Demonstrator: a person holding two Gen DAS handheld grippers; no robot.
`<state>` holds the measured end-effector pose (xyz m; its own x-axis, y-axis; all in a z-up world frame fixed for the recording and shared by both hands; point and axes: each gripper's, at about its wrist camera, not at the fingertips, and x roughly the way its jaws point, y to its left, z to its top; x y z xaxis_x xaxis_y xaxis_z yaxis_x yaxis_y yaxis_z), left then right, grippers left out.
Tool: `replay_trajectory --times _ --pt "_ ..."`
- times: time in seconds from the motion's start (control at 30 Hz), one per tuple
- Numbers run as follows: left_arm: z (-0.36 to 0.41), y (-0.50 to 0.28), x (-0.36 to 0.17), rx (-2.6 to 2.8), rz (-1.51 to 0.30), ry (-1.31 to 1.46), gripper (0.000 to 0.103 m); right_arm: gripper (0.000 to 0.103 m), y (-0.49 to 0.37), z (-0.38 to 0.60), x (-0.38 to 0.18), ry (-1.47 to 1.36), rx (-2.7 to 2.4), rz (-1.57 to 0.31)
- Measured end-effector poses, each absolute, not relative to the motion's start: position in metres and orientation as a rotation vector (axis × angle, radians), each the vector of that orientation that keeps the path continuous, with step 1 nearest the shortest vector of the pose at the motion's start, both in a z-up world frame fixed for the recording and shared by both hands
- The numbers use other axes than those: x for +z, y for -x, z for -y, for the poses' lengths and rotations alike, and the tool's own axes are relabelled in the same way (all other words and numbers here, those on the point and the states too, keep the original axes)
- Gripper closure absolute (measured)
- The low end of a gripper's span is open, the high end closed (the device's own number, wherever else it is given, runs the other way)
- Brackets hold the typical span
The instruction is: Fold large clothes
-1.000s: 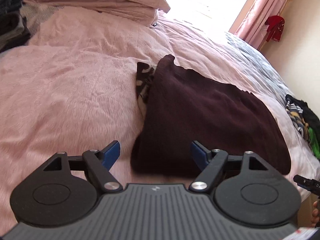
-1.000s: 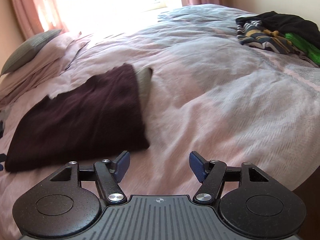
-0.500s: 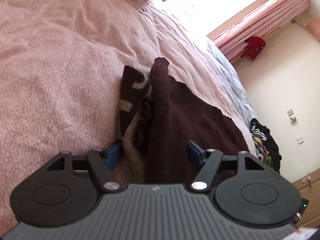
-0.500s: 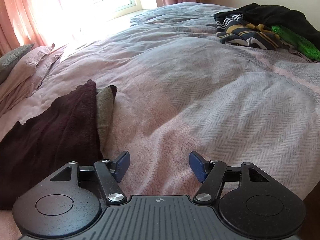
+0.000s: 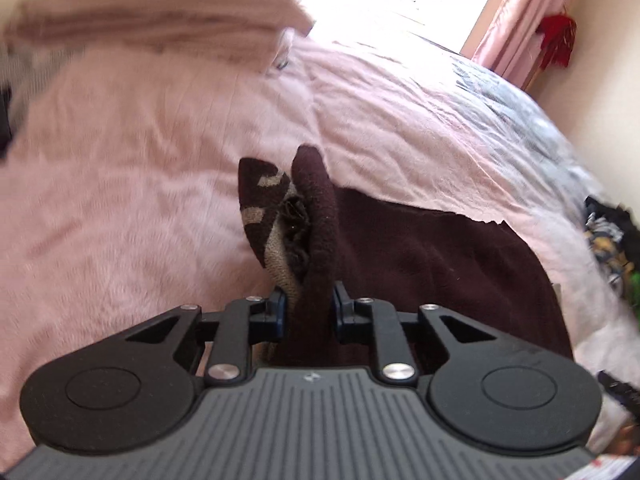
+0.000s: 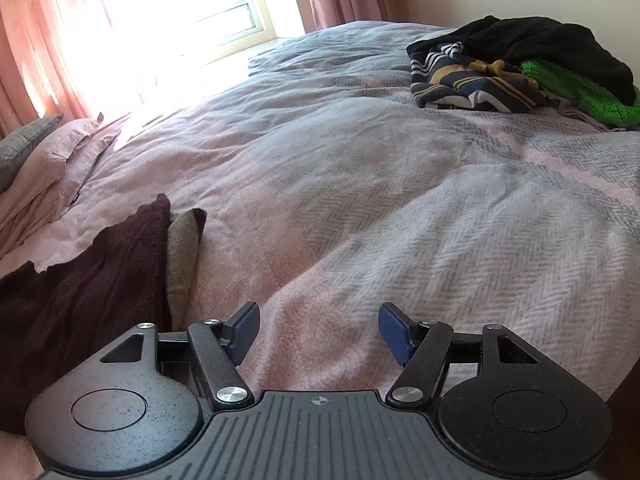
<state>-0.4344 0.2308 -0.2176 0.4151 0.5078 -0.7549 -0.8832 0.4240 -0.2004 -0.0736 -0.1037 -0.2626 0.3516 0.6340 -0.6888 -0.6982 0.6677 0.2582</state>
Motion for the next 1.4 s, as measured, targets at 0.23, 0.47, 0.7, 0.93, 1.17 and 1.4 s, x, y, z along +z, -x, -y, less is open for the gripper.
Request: replay_trajectory --times 0.23,0.47,0.7,0.93,1.17,1.4 --pt "-0.146 0.305 -0.194 0.988 -0.727 0.355 0.087 0.04 0.029 0.156 -0.244 -0.003 0.832 -0.79" --pt "-0.067 0.191 -0.291 1.0 -0.925 0.038 0.083 0.04 -0.01 0.209 -0.245 -0.057 0.758 -0.784" --pt "-0.058 0.217 -0.262 0.881 -0.863 0.135 0.059 0.04 -0.016 0.234 -0.255 -0.049 0.712 -0.796" --pt "-0.085 0.317 -0.19 0.801 -0.64 0.377 0.055 0.04 0.02 0.189 -0.249 -0.158 0.954 -0.835" --pt "-0.151 0.406 -0.202 0.938 -0.552 0.568 0.054 0.04 0.072 0.076 -0.26 -0.395 1.351 -1.183" --pt "-0.184 0.458 -0.234 0.95 -0.541 0.698 0.054 0.04 0.098 0.0 -0.295 -0.49 1.334 -1.449"
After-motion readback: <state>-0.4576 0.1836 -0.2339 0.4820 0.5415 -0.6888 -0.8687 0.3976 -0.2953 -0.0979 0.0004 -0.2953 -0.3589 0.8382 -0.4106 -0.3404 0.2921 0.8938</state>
